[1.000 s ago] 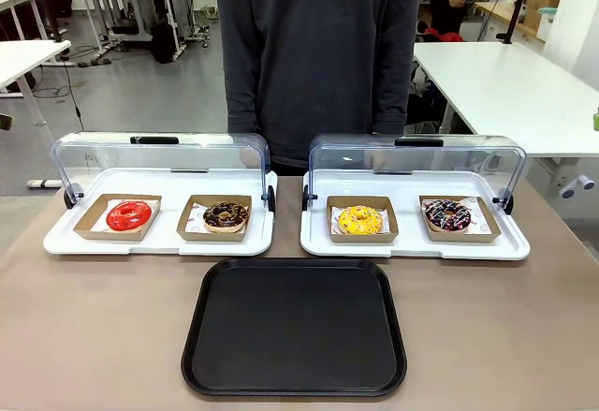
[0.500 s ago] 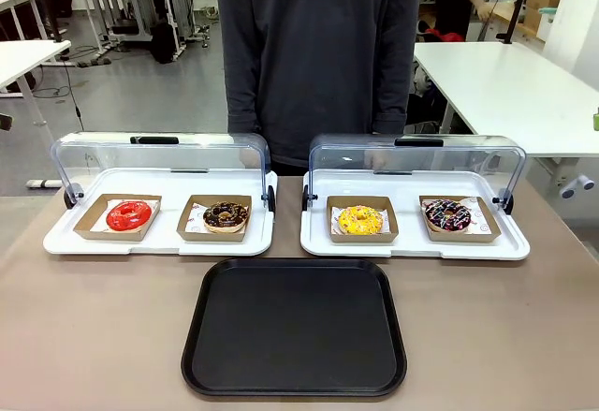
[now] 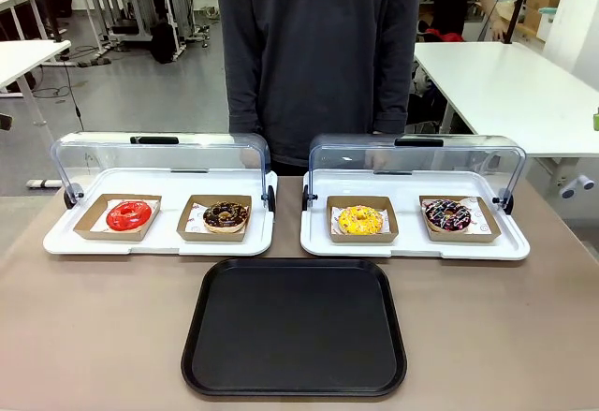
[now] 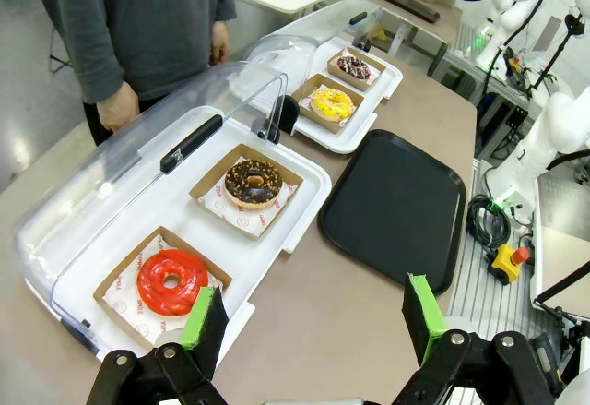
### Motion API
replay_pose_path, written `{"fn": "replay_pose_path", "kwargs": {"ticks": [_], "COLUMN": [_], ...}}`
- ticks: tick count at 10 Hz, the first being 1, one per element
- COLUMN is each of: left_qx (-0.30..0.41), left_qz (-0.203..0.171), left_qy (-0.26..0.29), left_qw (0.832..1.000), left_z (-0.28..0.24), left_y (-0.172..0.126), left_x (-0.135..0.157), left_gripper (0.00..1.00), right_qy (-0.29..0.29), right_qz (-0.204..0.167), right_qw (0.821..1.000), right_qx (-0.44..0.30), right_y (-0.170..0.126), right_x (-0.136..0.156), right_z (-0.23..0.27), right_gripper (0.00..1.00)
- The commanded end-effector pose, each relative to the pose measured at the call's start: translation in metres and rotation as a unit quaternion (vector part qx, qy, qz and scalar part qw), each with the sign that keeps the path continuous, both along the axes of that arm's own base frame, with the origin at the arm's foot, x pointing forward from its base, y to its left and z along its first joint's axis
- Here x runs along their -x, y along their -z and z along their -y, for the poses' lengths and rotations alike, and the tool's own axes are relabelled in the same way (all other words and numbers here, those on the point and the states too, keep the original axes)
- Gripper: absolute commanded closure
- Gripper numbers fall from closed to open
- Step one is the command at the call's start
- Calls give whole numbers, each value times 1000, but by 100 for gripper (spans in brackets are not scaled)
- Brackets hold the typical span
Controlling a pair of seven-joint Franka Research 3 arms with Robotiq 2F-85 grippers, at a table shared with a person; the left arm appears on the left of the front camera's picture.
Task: Move the third donut from the left to the tray.
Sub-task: Pick up the Paper togo box containing the Donut indicated by the person and place it on the Handle tray.
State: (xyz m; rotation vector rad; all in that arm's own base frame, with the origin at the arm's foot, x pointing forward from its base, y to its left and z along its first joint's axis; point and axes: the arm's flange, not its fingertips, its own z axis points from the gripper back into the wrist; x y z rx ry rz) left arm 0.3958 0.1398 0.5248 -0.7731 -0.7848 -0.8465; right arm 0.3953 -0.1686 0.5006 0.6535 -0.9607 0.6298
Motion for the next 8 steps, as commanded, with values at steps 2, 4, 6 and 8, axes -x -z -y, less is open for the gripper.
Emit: {"fn": "replay_pose_path", "kwargs": {"ticks": [2, 4, 6, 8], "left_qx": [8, 8, 8, 8], "left_qz": [5, 5, 5, 5], "left_qy": [3, 3, 3, 3], "left_qw": [1000, 1000, 1000, 1000], "left_z": [0, 0, 0, 0], "left_y": [-1, -1, -1, -1], "left_x": [-1, -1, -1, -1], "left_gripper": [0, 0, 0, 0], "right_qy": [-1, -1, -1, -1], "right_qz": [19, 19, 19, 19], "right_qw": [1000, 1000, 1000, 1000], "right_qx": [-6, -6, -6, -6], "right_y": [0, 0, 0, 0], "right_x": [-4, -4, -4, -4], "right_z": [0, 0, 0, 0], "right_gripper": [0, 0, 0, 0]}}
